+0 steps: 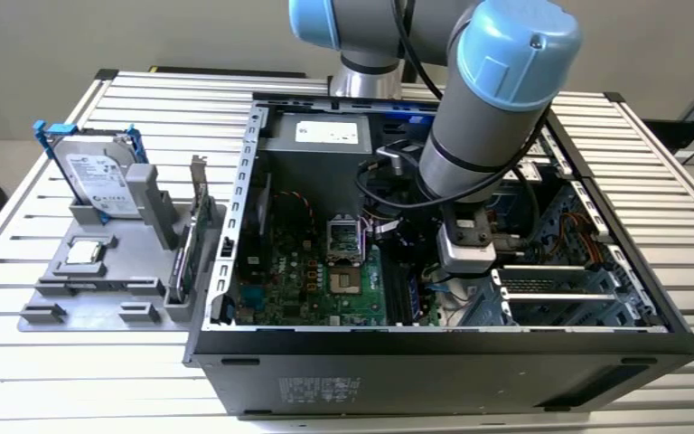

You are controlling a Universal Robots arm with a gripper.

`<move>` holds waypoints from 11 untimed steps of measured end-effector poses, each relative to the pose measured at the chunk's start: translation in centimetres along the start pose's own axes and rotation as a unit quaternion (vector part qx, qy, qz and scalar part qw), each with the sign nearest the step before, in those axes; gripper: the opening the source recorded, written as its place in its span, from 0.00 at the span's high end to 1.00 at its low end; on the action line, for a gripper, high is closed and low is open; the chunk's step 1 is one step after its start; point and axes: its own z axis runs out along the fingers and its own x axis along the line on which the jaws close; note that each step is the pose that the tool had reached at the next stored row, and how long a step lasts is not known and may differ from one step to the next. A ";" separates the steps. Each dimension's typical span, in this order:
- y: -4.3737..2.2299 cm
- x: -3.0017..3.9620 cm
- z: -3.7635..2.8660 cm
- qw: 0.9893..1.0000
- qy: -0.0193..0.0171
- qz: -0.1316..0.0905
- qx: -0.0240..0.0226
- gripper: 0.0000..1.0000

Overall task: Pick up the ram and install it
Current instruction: 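Press down the ram until it locks into place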

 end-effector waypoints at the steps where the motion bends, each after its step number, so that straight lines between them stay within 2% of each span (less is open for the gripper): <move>1: 0.00 0.00 0.01 1.000 0.000 0.000 0.000 1.00; 11: 0.01 0.01 0.31 1.000 0.000 0.001 0.000 1.00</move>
